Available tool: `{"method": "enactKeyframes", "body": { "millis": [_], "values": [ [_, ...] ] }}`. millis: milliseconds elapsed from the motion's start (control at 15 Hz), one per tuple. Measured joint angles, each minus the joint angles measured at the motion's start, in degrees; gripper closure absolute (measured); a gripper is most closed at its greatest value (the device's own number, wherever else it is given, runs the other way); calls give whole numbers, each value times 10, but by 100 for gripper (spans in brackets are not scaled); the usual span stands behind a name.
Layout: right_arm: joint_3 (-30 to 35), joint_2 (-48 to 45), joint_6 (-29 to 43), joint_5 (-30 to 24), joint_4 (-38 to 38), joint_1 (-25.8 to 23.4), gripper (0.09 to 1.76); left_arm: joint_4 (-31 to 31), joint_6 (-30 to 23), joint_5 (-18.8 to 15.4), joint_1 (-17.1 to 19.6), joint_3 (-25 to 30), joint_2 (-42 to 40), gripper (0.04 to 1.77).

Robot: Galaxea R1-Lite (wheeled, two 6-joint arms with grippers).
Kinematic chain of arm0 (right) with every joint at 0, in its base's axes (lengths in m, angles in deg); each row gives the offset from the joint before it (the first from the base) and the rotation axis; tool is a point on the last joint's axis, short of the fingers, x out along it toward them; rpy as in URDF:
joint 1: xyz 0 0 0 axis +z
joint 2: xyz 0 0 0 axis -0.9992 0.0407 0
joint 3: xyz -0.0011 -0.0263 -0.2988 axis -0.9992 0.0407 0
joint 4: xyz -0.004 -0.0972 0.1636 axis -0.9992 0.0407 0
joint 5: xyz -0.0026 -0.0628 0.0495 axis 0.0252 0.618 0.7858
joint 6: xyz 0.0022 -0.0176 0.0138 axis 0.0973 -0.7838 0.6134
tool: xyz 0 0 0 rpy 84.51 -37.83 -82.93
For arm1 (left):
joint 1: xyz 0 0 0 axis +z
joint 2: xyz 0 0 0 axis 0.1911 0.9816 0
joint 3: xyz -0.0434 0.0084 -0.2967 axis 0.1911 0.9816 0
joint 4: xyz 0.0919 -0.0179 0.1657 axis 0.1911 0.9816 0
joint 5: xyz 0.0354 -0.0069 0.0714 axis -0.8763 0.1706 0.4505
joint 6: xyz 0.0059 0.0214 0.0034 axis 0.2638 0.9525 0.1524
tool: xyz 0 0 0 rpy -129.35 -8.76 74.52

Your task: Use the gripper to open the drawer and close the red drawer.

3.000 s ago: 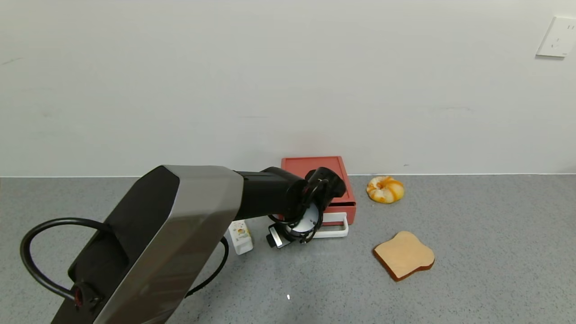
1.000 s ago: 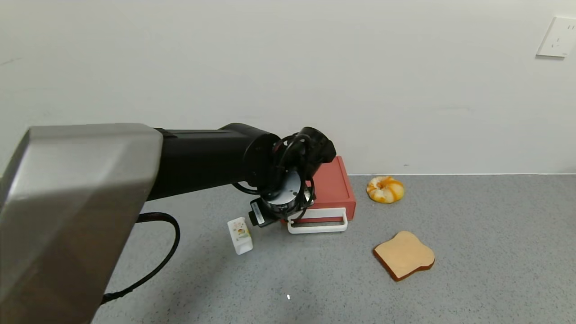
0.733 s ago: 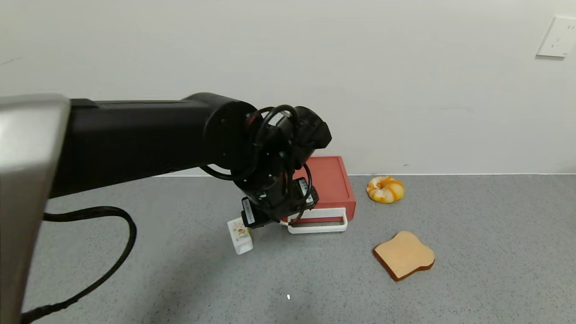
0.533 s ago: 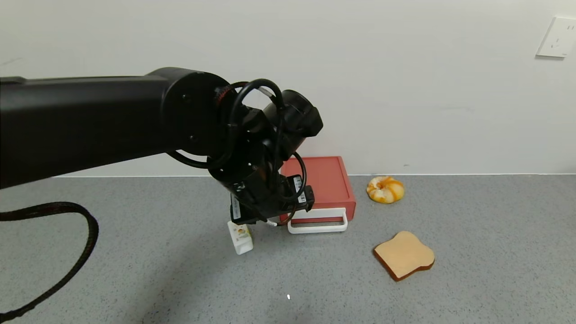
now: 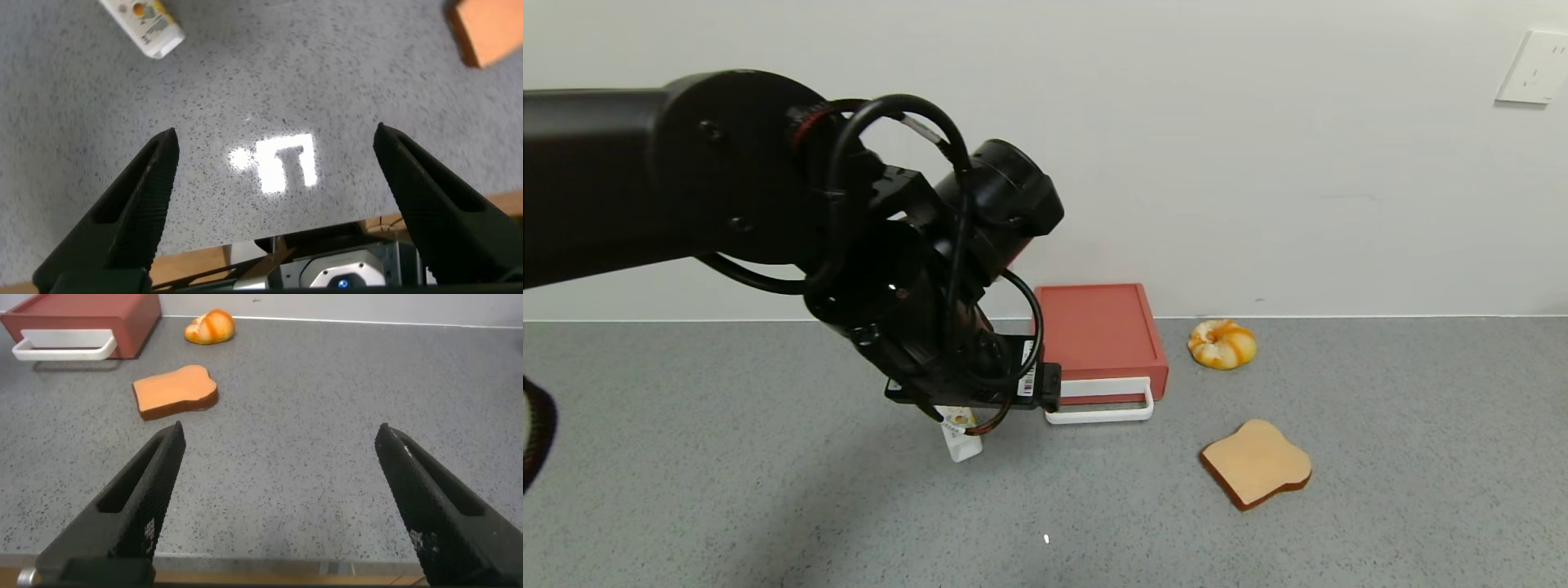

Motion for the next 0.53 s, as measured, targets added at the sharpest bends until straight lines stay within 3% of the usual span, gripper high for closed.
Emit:
{"method": "enactKeyframes", "body": {
  "millis": [333,533],
  "values": [
    [0,0,0,0,0,0,14,-159,162,-55,2,163,-105,9],
    [0,0,0,0,0,0,14,-220,222,-95,1,247,-171,9]
  ]
}}
